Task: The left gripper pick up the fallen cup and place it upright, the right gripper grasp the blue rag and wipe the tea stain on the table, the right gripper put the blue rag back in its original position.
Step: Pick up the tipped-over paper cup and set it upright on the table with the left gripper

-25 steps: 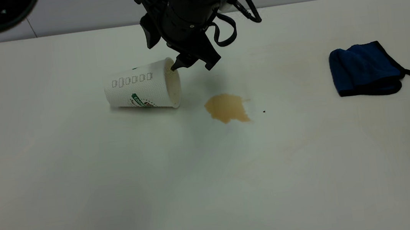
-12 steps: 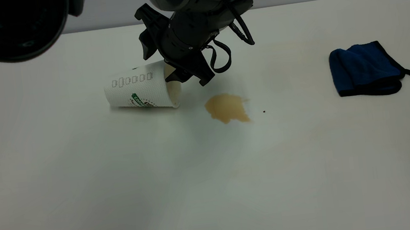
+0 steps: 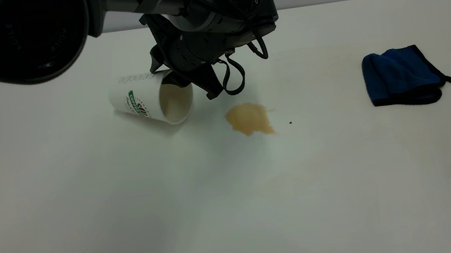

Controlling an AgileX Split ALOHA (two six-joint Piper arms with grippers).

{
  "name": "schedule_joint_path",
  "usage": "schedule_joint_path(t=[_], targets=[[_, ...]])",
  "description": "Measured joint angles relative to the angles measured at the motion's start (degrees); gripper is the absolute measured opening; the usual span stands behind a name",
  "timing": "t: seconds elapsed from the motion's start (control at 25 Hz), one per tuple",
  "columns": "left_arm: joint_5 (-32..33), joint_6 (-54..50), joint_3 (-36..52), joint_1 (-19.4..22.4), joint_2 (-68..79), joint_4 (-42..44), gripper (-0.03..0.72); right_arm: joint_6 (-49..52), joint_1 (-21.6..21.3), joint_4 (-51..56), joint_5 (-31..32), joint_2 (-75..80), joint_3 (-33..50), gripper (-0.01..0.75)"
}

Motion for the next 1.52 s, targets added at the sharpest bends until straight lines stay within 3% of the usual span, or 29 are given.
schedule_joint_path(t=[0.28,0.6,1.08,1.28,1.52], targets=[[3.32,-0.8,0.0,0.0,-0.07,6.58,0.156,0.0,0.0,0.0,0.0,0.0,0.0,0.416],[3.32,-2.89,-2.62,0.0,-3.6,7.12,0.156,0.0,0.0,0.0,0.0,0.0,0.0,0.416],[2.8,3.83,-2.92,0.0,-3.84,-5.21,0.169,0.0,0.0,0.0,0.0,0.0,0.0,0.416],[2.65,5.56,-2.92,0.11,-3.79,-6.53,0.295,0.0,0.0,0.0,0.0,0.0,0.0,0.416],[1.51,5.75,-2.92,0.92,-3.56,-7.59,0.596,0.0,0.0,0.0,0.0,0.0,0.0,0.416]])
